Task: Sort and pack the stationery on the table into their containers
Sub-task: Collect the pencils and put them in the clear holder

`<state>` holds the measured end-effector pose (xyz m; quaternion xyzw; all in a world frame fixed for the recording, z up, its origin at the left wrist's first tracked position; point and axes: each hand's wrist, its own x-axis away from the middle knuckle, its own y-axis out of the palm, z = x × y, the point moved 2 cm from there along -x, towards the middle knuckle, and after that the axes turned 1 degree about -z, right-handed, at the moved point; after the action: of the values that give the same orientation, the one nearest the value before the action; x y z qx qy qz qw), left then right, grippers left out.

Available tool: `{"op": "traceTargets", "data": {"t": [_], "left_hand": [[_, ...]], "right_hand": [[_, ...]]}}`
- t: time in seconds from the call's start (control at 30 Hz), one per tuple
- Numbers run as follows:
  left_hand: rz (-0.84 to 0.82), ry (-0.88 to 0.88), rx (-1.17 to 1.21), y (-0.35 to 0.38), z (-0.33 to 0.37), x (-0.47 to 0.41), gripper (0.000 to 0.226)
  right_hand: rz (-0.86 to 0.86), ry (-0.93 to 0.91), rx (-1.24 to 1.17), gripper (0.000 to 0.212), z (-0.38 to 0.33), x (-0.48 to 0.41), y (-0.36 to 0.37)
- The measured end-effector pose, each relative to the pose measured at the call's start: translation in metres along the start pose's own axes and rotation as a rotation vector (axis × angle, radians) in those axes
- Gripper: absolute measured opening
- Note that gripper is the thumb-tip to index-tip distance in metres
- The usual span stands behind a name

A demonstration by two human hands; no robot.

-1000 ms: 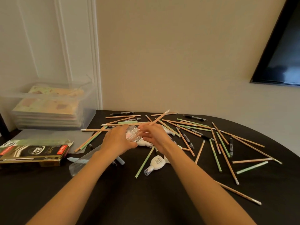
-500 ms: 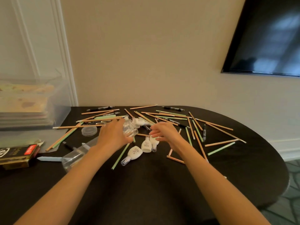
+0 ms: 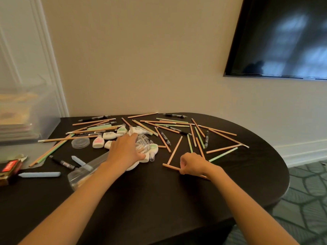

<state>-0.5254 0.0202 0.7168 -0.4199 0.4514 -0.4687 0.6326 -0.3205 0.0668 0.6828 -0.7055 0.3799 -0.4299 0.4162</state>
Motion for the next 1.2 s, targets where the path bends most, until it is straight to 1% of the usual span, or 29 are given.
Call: {"op": "traceTargets", "data": {"t": [0.1, 0.23, 0.3, 0.37, 0.47, 0.57, 0.67, 0.83, 0.93, 1.0, 1.03, 1.1, 1.13, 1.2], "left_hand": [[-0.001, -0.016, 0.01, -0.001, -0.003, 0.001, 0.073], [0.004, -0.023, 0.003, -0.002, -0.006, -0.002, 0.075], [0.002, -0.027, 0.007, -0.001, -0.006, -0.004, 0.075], [0.0, -0.034, 0.012, -0.001, -0.007, -0.007, 0.072], [0.004, -0.04, 0.006, -0.001, -0.009, -0.012, 0.066], [0.016, -0.038, 0.008, -0.003, -0.012, -0.015, 0.072], [0.025, -0.044, 0.016, -0.005, -0.016, -0.016, 0.079], [0.022, -0.055, 0.011, -0.01, -0.021, -0.017, 0.079], [0.034, -0.067, 0.013, -0.013, -0.025, -0.017, 0.078], [0.038, -0.075, 0.021, -0.015, -0.027, -0.016, 0.078], [0.042, -0.077, 0.022, -0.018, -0.028, -0.016, 0.079], [0.042, -0.079, 0.018, -0.021, -0.028, -0.016, 0.081], [0.043, -0.078, 0.018, -0.022, -0.028, -0.016, 0.081], [0.043, -0.076, 0.023, -0.024, -0.028, -0.015, 0.081]], "right_hand": [[0.058, -0.117, 0.01, 0.019, -0.007, -0.002, -0.006], [0.18, -0.237, 0.251, 0.032, -0.012, -0.018, -0.004], [0.197, -0.26, 0.322, 0.039, -0.011, -0.028, 0.001], [0.198, -0.29, 0.362, 0.037, -0.013, -0.034, 0.006], [0.229, -0.356, 0.381, 0.025, -0.019, -0.041, 0.008], [0.202, -0.391, 0.369, 0.019, -0.022, -0.044, 0.006], [0.165, -0.418, 0.36, 0.019, -0.027, -0.044, 0.004], [0.22, -0.455, 0.332, 0.022, -0.034, -0.043, 0.004], [0.354, -0.454, 0.202, 0.023, -0.044, -0.037, -0.008], [0.507, -0.44, 0.052, 0.025, -0.053, -0.037, -0.018], [0.598, -0.412, -0.093, 0.025, -0.057, -0.036, -0.025], [0.729, -0.36, -0.516, 0.023, -0.064, -0.035, -0.036], [0.751, -0.343, -0.716, 0.022, -0.066, -0.033, -0.041], [0.732, -0.3, -0.992, 0.022, -0.068, -0.031, -0.046]]}}
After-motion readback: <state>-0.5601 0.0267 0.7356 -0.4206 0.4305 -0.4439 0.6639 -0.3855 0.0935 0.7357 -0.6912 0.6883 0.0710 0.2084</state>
